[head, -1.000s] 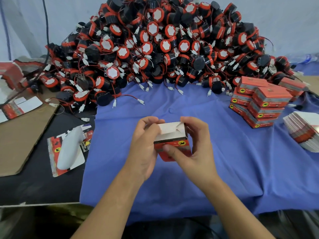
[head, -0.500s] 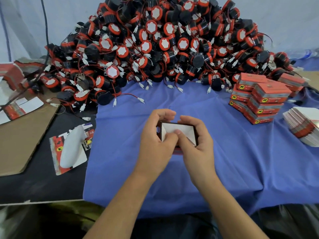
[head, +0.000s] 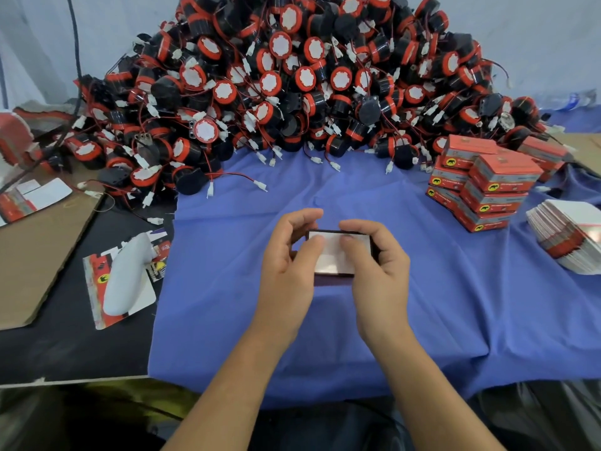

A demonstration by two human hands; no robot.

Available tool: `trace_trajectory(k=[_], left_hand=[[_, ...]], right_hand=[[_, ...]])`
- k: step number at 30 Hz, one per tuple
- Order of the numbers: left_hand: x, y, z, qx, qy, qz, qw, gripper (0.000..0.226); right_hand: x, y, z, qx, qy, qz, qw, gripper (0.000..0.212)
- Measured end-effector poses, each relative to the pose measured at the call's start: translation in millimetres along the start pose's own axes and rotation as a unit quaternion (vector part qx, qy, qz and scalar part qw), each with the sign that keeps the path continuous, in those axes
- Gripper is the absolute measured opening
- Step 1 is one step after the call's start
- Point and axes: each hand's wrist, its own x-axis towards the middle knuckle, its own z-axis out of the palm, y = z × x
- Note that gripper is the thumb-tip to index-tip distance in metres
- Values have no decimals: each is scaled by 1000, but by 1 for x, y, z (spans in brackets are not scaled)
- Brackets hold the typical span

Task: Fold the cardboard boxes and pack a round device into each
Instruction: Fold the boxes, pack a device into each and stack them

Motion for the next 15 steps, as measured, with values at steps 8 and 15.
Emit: trace_trajectory(k=[8,15], left_hand=[[11,3,-23,-15,-136,-191,972,56],[17,12,-42,-24,-241,-232,942,48]], right_hand=[[3,-9,0,12,36,-62,997,17],[1,-14,-4,3,3,-53,999,21]])
